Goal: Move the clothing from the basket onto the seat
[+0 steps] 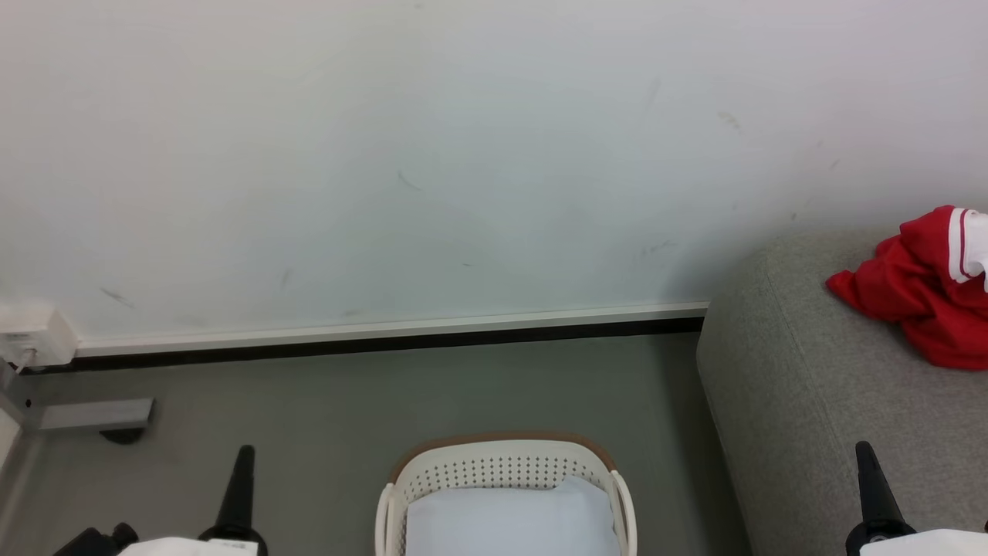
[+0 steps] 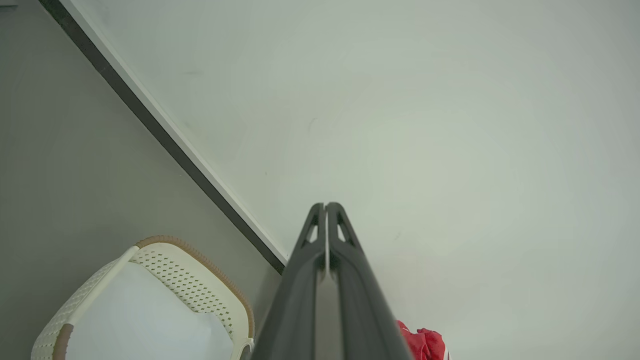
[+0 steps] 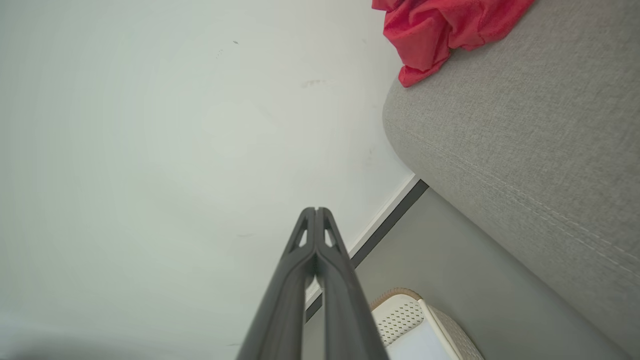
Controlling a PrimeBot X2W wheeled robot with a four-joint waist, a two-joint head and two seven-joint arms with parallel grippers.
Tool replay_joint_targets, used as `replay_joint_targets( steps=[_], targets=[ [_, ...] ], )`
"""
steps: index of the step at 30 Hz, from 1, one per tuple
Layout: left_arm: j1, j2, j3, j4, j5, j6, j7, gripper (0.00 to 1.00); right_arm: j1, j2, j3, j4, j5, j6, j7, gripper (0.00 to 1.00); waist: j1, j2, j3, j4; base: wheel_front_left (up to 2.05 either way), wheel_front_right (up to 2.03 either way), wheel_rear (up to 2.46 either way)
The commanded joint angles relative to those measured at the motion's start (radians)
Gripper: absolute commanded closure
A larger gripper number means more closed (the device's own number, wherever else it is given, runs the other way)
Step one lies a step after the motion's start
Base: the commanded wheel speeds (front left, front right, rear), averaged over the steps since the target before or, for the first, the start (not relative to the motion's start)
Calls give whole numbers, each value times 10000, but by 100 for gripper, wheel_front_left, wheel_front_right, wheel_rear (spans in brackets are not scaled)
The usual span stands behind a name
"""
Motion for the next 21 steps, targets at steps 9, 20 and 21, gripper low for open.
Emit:
replay_joint_targets(
  steps=[9,20,21],
  targets=[
    [-308,12,154,-170,-1026,16,291,100,-312,-116,-141,-175,1104,-16,272,100,0,0,39,51,0,0,0],
    [-425,-10,248,-232,-1957,35,553,100,-421,-132,-251,-240,2129,-19,520,100,0,0,85,110,0,0,0],
    [-438,-10,256,-237,-2035,38,583,100,-426,-133,-259,-244,2211,-19,547,100,0,0,89,115,0,0,0]
  ],
)
